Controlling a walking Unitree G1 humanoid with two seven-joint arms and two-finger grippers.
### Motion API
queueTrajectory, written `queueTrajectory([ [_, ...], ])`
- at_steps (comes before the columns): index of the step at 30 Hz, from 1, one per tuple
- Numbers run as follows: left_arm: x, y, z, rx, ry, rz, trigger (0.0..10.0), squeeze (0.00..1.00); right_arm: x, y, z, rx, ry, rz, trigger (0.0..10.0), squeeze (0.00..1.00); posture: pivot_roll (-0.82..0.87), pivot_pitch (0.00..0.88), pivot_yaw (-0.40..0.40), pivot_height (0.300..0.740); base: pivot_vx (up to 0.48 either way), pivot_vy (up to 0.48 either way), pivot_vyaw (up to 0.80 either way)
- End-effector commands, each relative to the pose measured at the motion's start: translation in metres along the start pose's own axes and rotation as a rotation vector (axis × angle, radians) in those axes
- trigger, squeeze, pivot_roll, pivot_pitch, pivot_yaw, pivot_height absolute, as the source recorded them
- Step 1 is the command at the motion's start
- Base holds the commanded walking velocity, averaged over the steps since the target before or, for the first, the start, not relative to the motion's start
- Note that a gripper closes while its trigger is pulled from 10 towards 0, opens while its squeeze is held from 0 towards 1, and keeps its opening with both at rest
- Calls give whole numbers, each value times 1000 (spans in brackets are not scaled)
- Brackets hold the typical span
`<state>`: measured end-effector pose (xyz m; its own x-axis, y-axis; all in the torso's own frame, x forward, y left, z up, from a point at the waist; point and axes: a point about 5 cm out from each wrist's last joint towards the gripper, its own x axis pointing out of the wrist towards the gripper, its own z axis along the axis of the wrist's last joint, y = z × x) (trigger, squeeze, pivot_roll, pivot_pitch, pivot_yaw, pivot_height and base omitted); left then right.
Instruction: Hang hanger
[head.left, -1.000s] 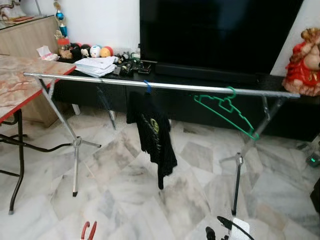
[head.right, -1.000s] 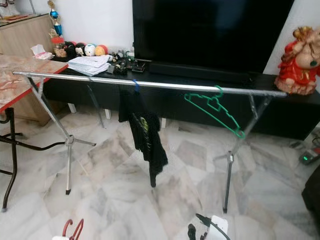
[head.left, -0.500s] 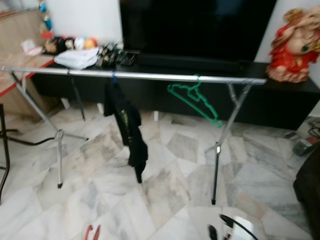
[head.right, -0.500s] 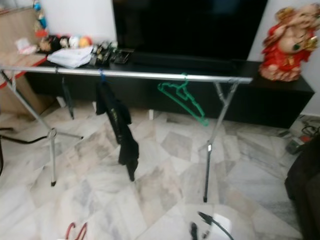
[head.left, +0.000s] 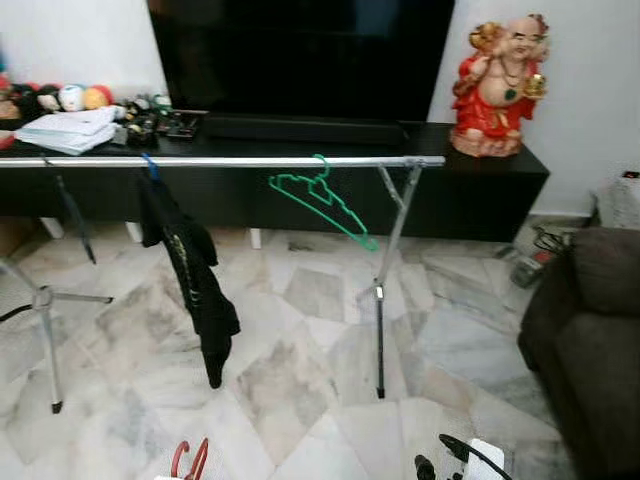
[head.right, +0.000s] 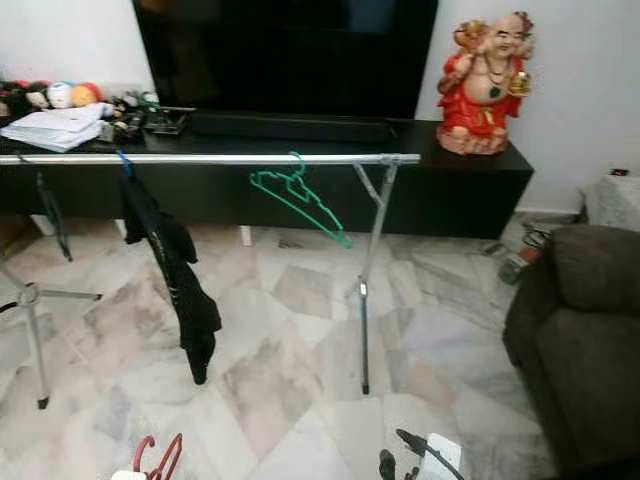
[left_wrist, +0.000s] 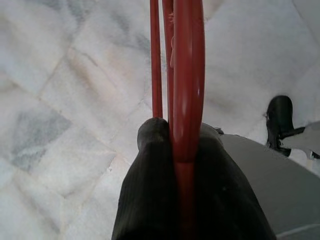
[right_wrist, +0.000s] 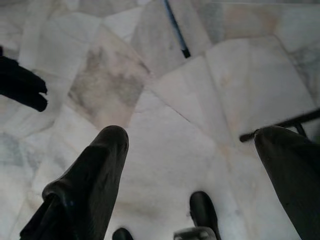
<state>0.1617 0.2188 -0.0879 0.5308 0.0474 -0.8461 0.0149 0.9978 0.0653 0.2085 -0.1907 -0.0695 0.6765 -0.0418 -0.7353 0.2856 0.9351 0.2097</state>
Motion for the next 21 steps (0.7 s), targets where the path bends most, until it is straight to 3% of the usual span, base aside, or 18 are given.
queueTrajectory([
  [1, -1, 4, -5, -7, 15, 8, 10000, 0, 1, 4, 4, -2, -12, 11, 10000, 0, -13, 29, 10, 740, 307, 0, 0],
  [8, -2, 5, -7, -19, 16, 2, 10000, 0, 1, 4, 3, -4, -5, 3, 10000, 0, -11, 21, 12, 740, 311, 0, 0],
  [13, -1, 5, 0, -14, 3, -1, 10000, 0, 1, 5, 2, -7, 1, 9, 10000, 0, -8, 12, 12, 740, 315, 0, -720],
  [21, 1, 1, 5, 0, -5, -7, 10000, 0, 1, 4, 1, -10, -4, 8, 10000, 0, -7, 4, 11, 740, 313, 0, 0],
])
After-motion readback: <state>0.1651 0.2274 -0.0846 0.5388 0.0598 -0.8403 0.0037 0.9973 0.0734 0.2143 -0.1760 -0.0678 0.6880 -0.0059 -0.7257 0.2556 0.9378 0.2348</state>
